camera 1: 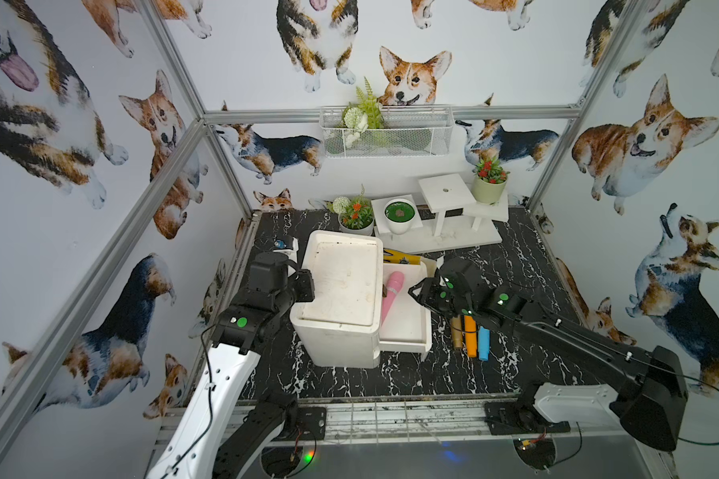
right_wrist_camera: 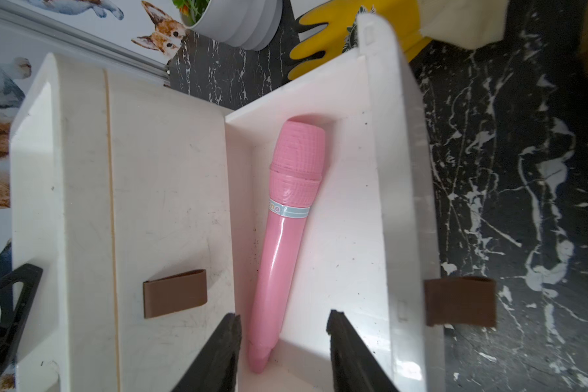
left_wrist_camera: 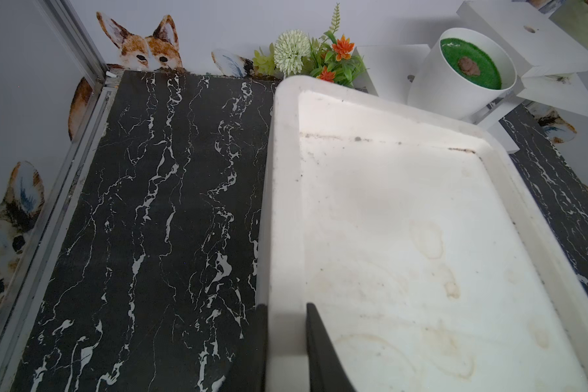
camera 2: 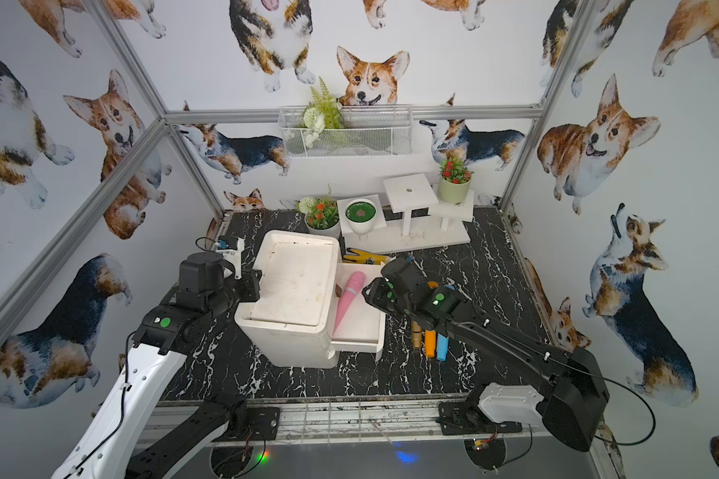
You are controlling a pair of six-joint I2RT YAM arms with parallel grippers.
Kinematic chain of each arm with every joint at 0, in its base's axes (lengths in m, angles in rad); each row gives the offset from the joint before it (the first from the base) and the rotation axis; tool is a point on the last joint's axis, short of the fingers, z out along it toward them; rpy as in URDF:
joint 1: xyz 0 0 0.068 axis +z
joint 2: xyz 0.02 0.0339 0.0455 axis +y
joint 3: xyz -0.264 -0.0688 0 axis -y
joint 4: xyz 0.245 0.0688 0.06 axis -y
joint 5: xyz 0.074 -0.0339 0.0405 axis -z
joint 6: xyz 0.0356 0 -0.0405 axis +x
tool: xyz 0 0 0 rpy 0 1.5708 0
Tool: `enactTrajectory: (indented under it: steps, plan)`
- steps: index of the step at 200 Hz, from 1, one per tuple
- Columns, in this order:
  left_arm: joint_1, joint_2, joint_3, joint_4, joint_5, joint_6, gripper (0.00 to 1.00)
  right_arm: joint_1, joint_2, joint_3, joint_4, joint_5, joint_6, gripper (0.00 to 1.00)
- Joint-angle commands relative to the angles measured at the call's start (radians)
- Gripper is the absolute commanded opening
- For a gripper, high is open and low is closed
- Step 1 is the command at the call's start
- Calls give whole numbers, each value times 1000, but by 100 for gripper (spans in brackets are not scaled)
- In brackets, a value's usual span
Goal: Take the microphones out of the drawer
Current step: Pick up the microphone from the drawer.
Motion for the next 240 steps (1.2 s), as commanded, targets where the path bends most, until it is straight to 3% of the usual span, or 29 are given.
enactTrajectory:
  steps: [1, 98, 240]
  plan:
    - [2, 8, -16, -42, 17, -46, 0, 34, 69, 41, 79, 42, 39, 47]
    - [2, 2, -28, -28, 20, -49, 0, 90, 282, 104, 111, 169, 137, 51]
    - [2, -11, -45, -22, 22, -52, 0, 90, 462, 153, 192, 173, 191, 50]
